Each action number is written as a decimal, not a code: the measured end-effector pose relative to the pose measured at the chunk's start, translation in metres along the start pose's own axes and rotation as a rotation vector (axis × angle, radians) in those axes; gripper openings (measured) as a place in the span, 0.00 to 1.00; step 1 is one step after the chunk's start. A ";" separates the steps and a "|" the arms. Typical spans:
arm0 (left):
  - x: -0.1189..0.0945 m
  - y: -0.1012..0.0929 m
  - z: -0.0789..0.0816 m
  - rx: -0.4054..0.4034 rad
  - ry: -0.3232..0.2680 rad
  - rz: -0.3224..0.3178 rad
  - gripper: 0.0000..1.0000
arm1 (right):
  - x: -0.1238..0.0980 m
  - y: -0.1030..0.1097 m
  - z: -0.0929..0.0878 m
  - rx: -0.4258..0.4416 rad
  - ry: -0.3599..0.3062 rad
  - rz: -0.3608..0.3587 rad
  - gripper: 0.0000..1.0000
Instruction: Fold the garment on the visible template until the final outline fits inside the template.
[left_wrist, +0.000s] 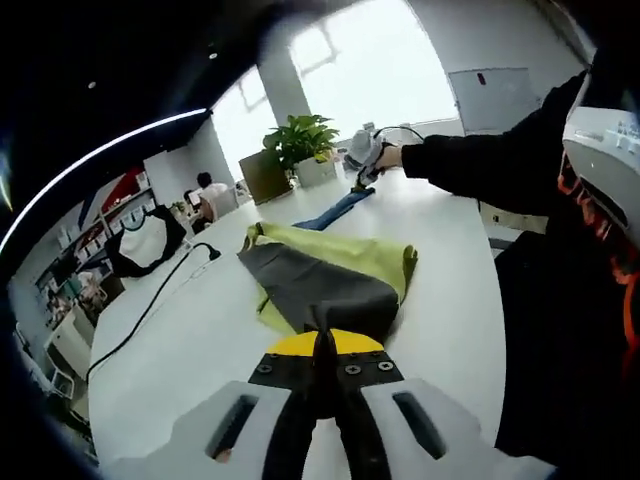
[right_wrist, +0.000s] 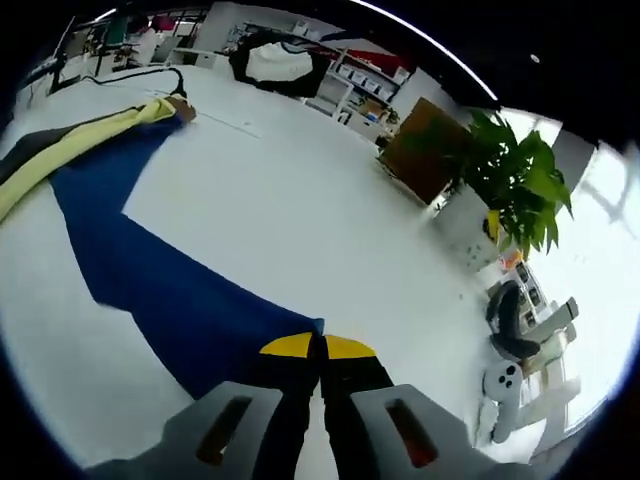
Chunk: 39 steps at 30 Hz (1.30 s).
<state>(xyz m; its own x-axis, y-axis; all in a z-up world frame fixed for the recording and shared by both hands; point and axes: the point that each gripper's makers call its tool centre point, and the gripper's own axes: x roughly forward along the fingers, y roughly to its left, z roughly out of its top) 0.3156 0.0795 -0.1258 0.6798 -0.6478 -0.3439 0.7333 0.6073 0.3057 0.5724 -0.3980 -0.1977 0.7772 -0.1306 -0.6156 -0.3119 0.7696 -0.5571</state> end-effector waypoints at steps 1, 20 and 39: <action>0.000 0.002 0.003 -0.003 -0.012 0.002 0.02 | 0.000 0.000 0.000 -0.011 0.006 -0.007 0.00; -0.002 0.099 0.055 0.060 -0.065 0.179 0.02 | 0.003 -0.001 0.001 0.026 0.019 -0.001 0.00; -0.010 0.226 0.025 0.126 0.151 0.430 0.02 | 0.004 -0.003 0.001 0.036 0.017 0.015 0.00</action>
<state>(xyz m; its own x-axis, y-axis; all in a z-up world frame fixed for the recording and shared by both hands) 0.4750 0.2122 -0.0309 0.9197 -0.2696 -0.2853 0.3875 0.7392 0.5508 0.5767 -0.4005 -0.1977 0.7632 -0.1290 -0.6331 -0.3032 0.7938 -0.5272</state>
